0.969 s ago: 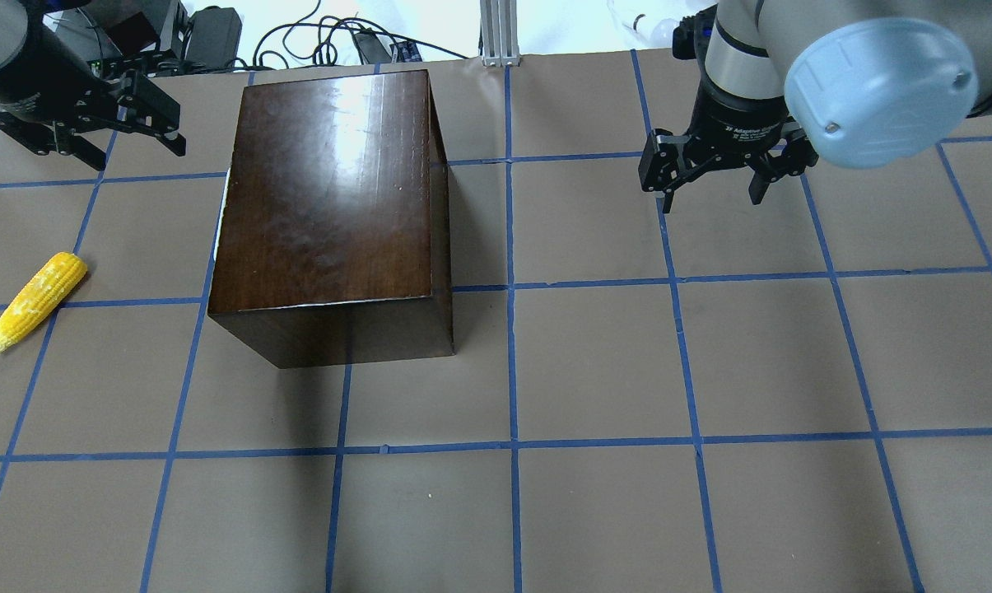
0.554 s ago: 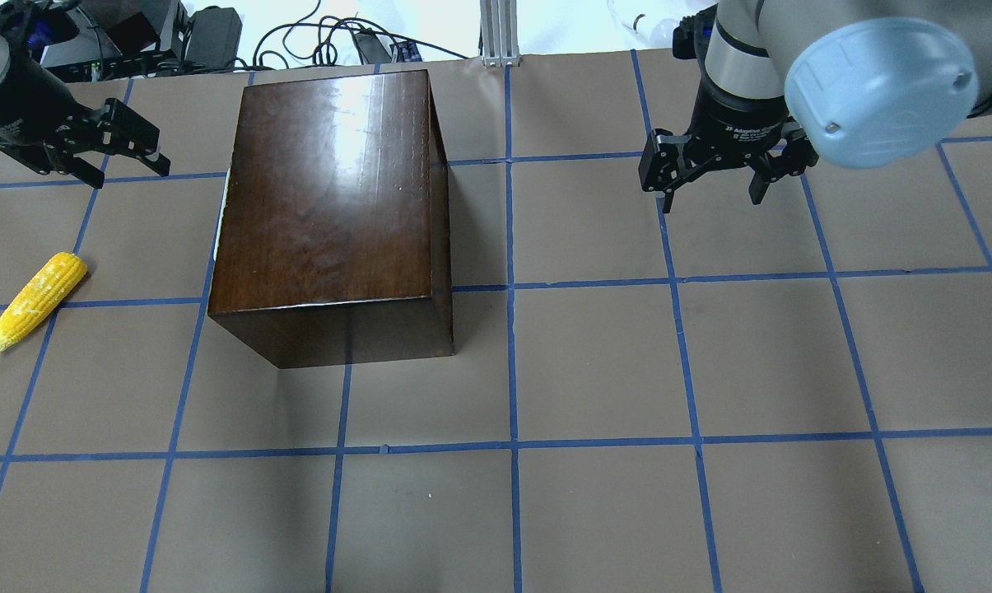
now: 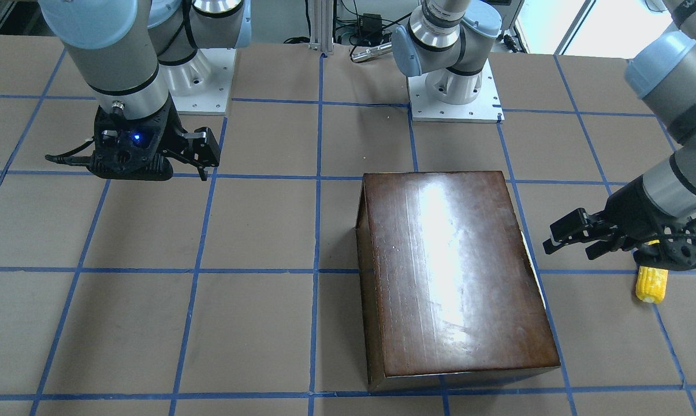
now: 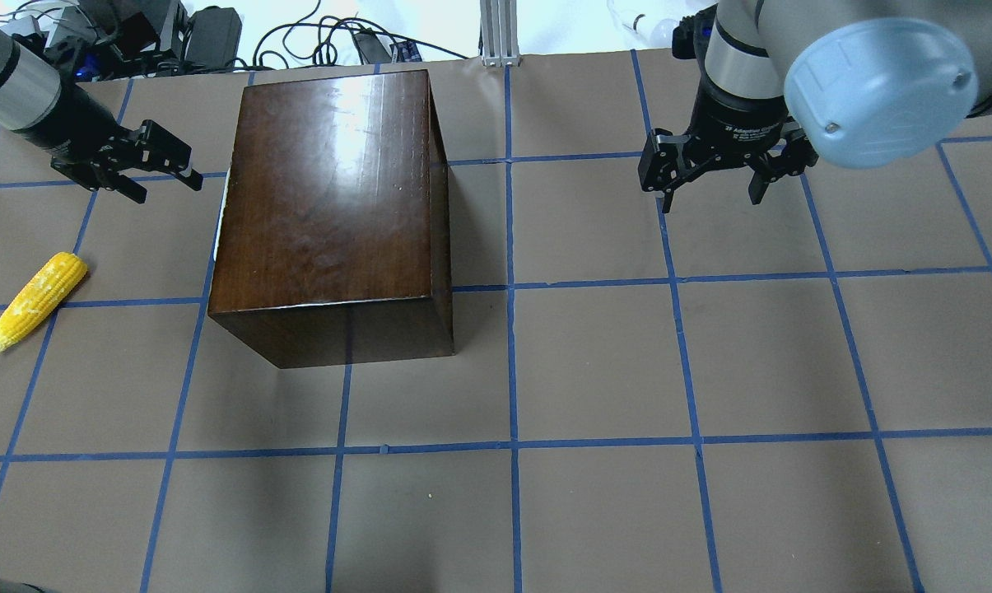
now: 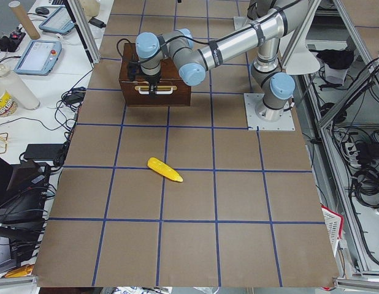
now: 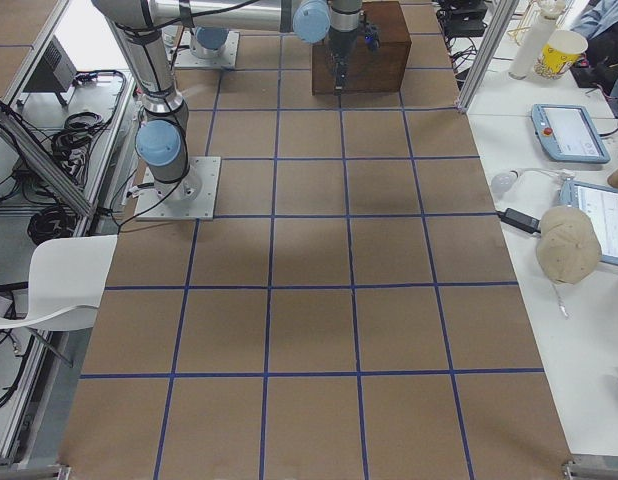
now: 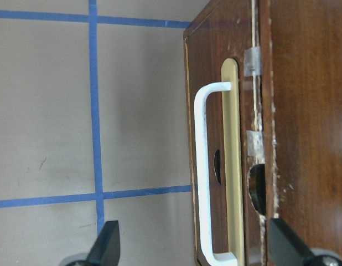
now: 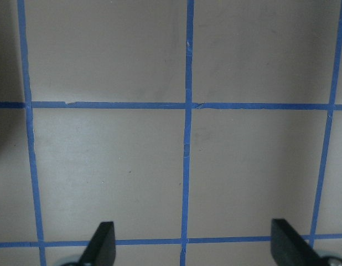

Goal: Open drawer and put corn inside
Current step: 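Lower the left gripper onto the white drawer handle and close it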

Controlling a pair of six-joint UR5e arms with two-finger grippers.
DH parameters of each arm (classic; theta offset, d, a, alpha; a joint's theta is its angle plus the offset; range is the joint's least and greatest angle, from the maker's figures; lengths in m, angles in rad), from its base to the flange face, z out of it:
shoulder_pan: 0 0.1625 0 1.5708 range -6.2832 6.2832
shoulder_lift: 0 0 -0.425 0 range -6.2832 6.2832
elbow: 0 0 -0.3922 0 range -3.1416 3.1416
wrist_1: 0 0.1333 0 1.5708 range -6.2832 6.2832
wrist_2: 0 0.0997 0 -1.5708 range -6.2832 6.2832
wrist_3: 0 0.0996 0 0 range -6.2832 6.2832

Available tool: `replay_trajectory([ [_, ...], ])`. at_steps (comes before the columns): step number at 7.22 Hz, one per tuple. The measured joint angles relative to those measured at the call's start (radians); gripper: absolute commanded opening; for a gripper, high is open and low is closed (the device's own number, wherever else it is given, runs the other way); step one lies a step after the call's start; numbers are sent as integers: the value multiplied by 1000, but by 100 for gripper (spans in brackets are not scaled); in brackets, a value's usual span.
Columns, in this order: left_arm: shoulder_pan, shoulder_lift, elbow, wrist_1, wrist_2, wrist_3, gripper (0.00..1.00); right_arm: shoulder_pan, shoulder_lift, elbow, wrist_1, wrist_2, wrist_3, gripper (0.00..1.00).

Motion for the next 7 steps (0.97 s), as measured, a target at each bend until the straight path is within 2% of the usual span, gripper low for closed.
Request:
replay_trajectory([
  [7, -3, -87, -6, 14, -5, 23, 90, 0, 0, 0, 1, 0, 0, 100],
])
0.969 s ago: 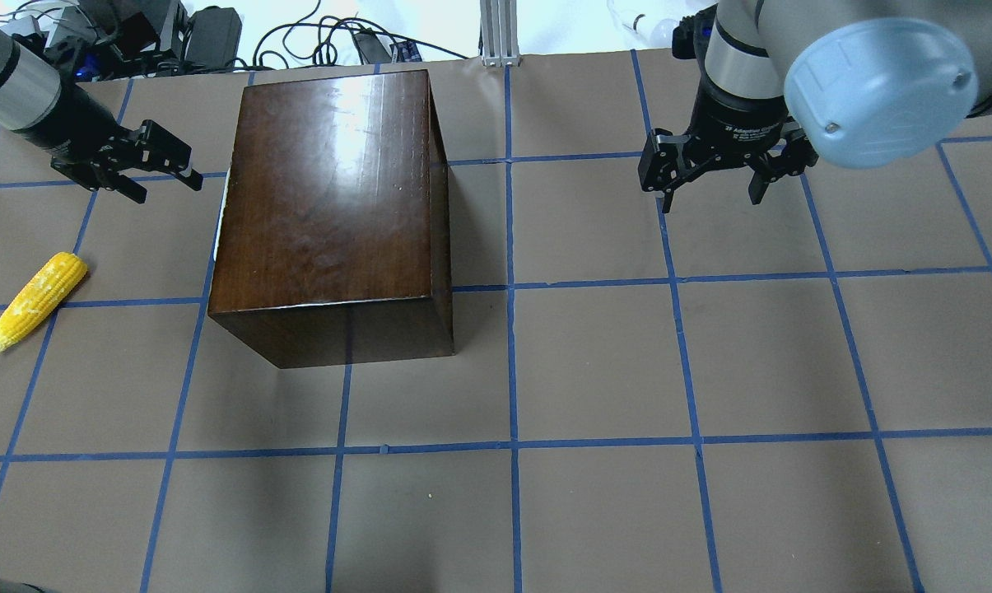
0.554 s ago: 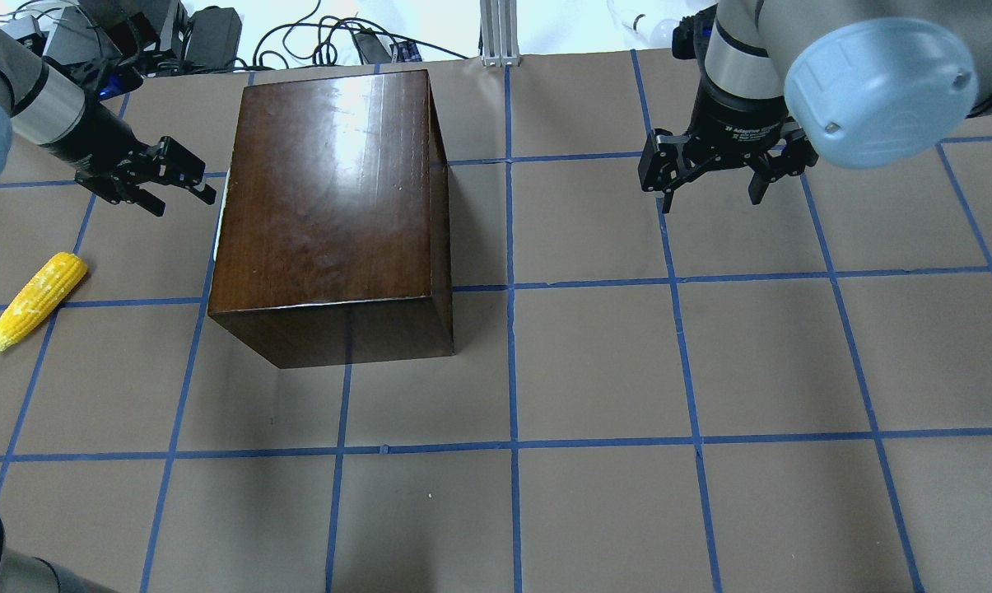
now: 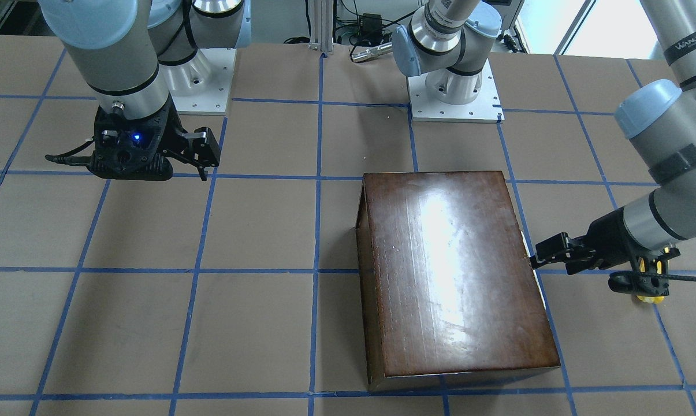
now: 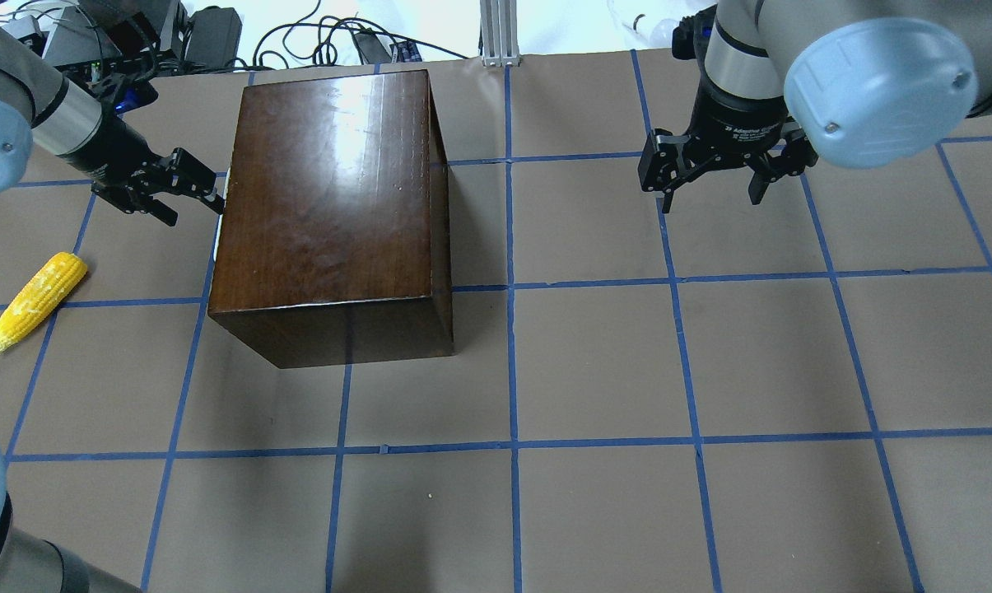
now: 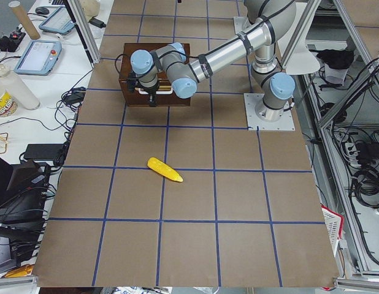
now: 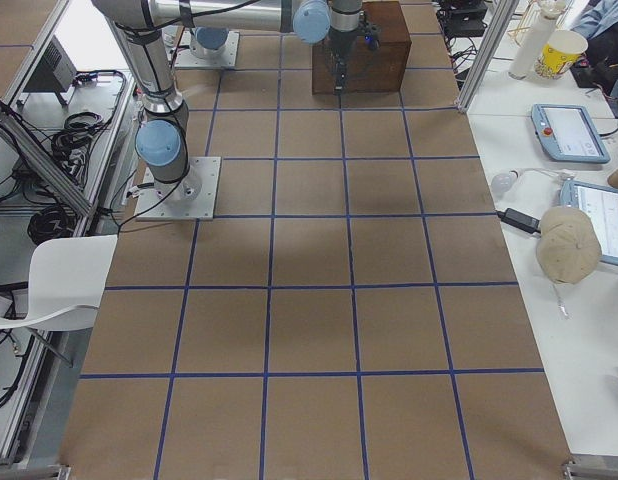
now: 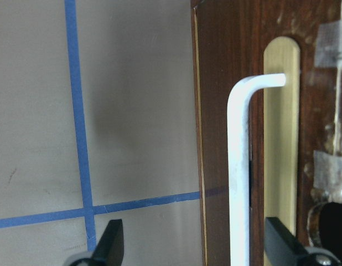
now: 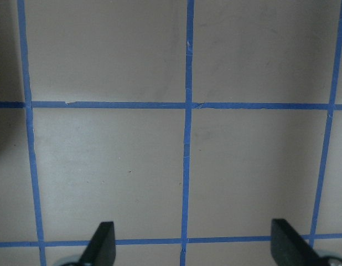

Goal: Open drawer and put corn inside
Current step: 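Lower the left gripper onto the white drawer handle and close it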

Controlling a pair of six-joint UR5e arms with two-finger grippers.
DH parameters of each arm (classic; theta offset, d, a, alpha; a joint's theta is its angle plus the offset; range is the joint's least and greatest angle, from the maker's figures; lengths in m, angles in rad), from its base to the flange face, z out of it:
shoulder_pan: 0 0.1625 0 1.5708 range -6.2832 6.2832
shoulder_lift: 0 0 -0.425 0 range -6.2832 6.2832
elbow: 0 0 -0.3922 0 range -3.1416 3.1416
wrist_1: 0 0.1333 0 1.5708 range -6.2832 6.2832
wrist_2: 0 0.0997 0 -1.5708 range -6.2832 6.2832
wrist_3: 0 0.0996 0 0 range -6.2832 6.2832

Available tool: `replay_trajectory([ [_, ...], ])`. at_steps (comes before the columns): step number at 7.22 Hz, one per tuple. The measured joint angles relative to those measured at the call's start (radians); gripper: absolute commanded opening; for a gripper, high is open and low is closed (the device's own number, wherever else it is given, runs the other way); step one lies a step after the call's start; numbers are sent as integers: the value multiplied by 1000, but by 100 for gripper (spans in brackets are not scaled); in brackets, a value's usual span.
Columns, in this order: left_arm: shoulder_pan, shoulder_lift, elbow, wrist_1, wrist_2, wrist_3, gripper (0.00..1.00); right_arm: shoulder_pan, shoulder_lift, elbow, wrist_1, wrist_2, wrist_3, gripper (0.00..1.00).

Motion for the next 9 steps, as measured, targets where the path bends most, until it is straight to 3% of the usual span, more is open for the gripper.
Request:
replay_trajectory([
  [9, -3, -42, -2, 0, -14, 1, 91, 0, 0, 0, 0, 0, 0, 100],
])
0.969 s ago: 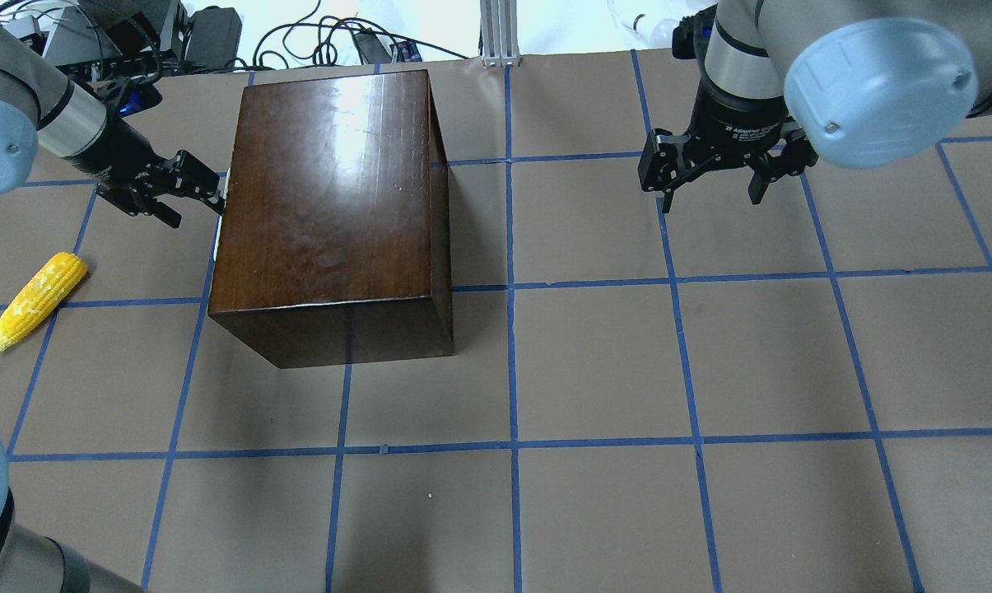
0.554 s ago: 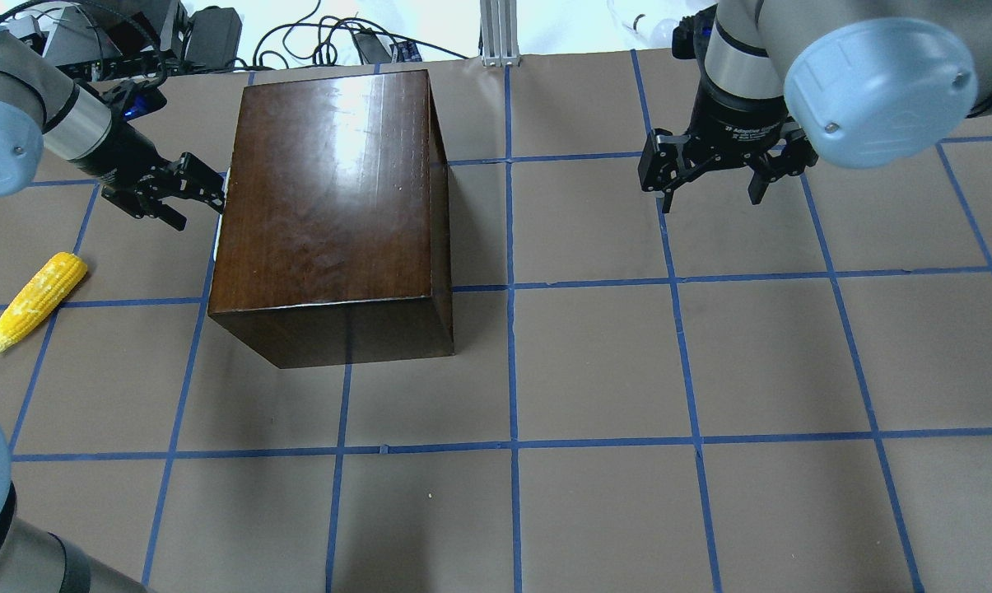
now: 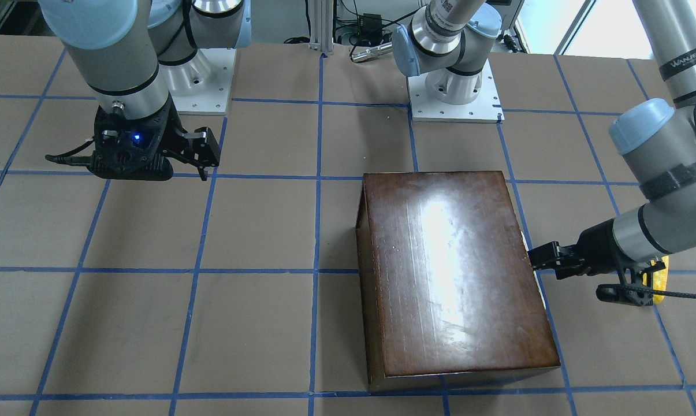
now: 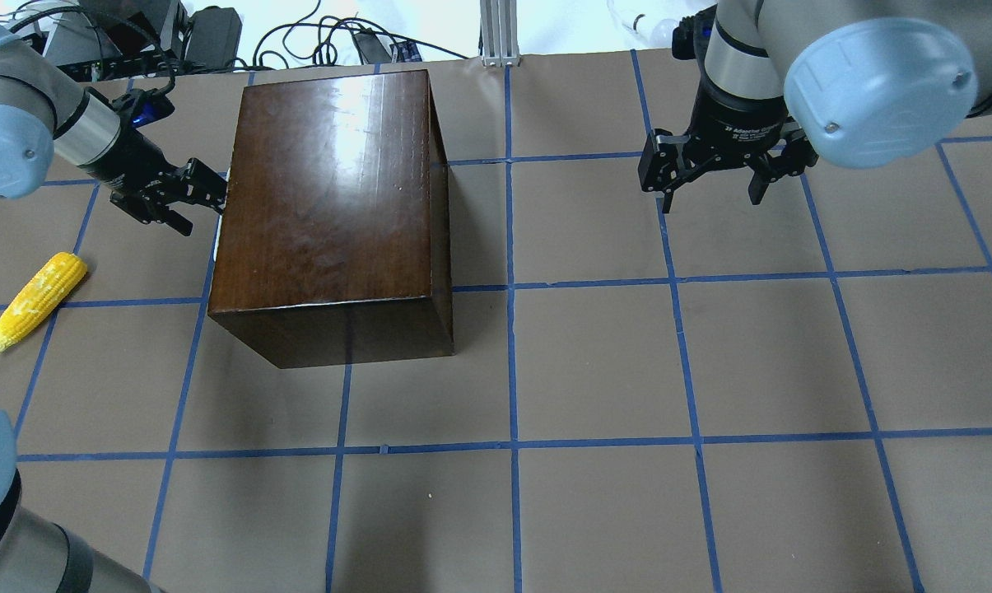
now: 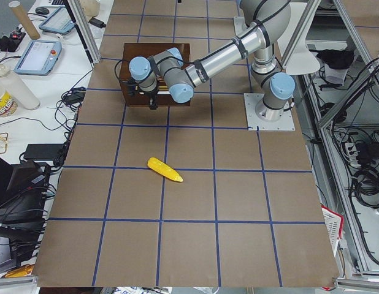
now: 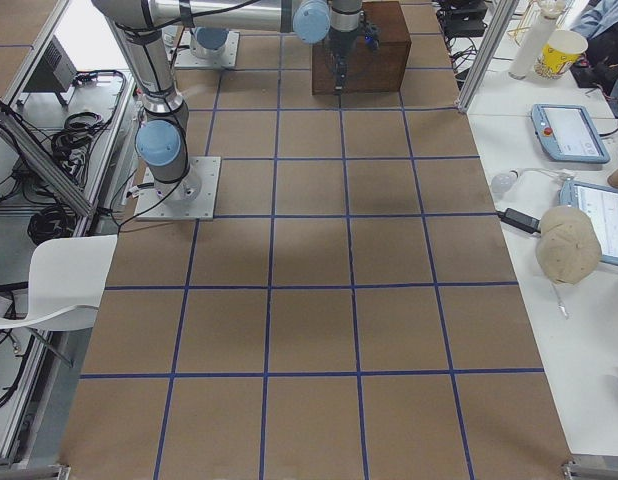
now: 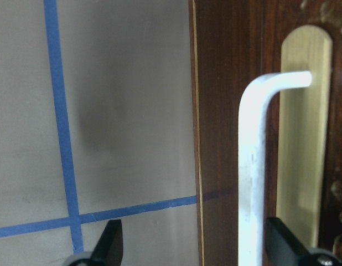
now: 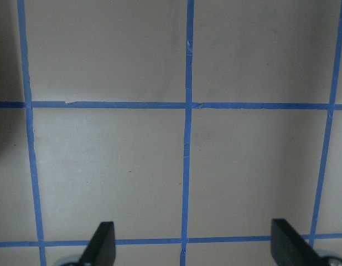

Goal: Open drawer and put corn inside
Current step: 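Lower the left gripper onto the white drawer handle and close it, then pull the drawer outward from the cabinet with the left gripper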

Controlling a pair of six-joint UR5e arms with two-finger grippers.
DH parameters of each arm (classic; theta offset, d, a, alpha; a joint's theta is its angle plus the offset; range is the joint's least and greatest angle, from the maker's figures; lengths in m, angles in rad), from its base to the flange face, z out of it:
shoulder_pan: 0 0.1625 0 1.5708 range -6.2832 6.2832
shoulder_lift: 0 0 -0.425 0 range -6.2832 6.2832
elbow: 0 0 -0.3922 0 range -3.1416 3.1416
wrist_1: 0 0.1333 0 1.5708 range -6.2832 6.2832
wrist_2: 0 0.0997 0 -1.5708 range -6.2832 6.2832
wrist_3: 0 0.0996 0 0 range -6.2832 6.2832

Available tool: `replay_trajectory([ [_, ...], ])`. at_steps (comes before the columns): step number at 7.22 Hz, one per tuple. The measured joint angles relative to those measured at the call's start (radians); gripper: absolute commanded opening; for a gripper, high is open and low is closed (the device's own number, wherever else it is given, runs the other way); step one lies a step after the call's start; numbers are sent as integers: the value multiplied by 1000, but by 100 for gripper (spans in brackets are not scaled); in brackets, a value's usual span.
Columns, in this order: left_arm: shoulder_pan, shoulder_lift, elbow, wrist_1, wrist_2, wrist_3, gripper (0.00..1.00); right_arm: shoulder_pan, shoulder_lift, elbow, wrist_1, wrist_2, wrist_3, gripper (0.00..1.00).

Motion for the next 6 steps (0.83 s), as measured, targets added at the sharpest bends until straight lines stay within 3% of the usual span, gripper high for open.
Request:
replay_trajectory([
  [6, 10, -15, 12, 1, 3, 58, 91, 0, 0, 0, -1, 0, 0, 100],
])
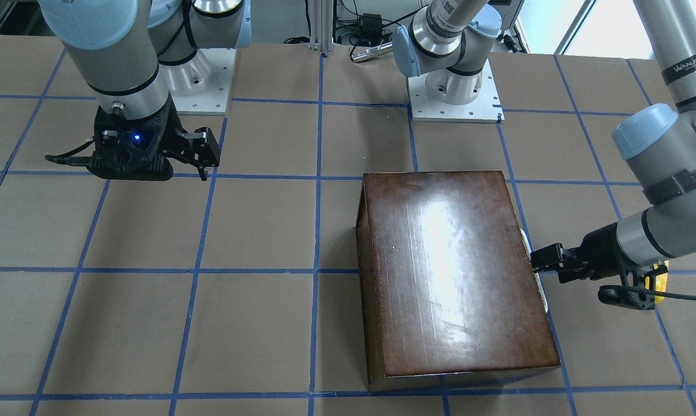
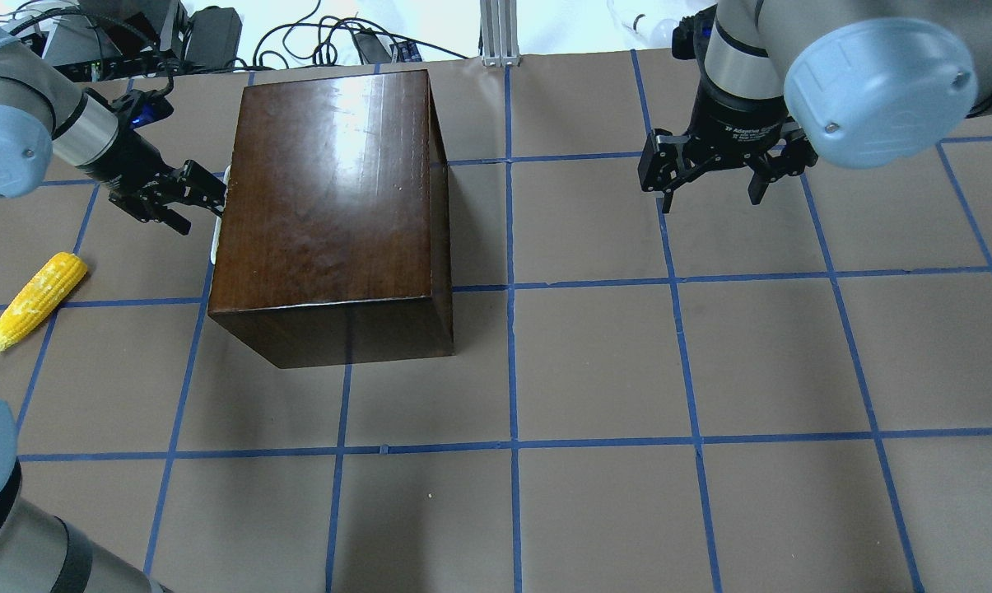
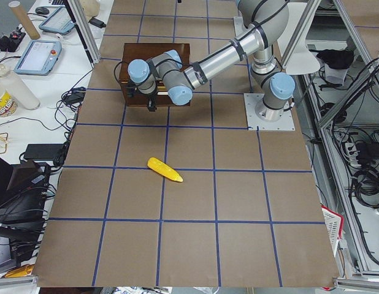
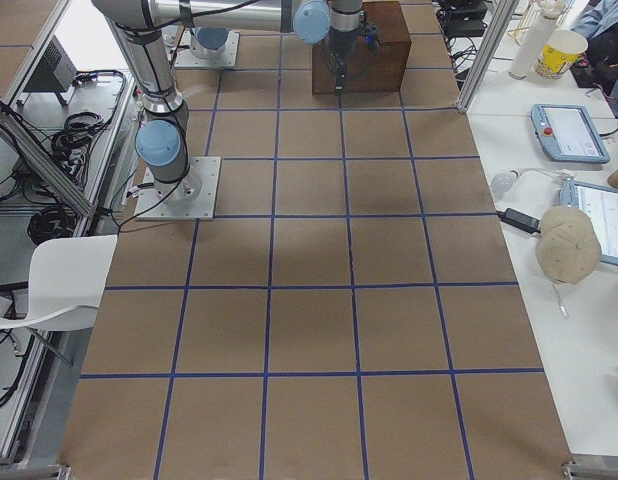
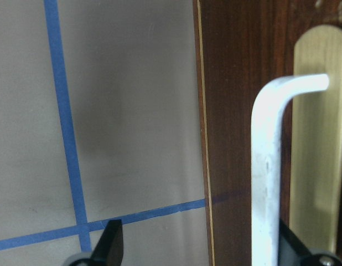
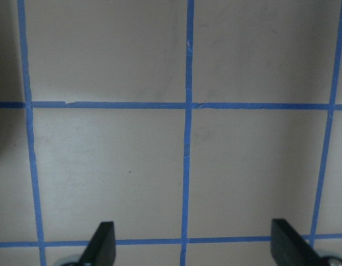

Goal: Open drawer and put corn inside
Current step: 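Pull the drawer outward from the cabinet with the left gripper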

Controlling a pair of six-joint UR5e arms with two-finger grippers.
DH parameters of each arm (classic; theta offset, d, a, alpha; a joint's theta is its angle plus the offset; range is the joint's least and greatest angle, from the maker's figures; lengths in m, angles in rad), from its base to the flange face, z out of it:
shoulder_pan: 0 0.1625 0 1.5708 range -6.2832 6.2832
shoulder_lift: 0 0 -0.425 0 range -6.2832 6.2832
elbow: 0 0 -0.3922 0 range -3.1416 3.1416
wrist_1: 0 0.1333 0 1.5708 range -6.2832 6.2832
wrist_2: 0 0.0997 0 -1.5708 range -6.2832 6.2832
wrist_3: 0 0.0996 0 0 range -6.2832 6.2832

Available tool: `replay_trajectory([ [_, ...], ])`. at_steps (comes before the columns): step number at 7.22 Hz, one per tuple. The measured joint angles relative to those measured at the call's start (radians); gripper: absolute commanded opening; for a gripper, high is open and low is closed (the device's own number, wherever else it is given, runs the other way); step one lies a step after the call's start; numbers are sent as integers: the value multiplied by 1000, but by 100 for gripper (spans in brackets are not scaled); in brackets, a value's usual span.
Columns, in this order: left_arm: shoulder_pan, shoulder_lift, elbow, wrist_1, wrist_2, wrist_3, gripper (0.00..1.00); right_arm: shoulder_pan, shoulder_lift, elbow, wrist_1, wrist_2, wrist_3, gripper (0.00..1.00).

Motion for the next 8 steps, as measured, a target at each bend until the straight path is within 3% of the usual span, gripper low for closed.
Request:
replay_trajectory([
  [8, 74, -6, 16, -2, 13, 70, 92, 0, 0, 0, 1, 0, 0, 100],
])
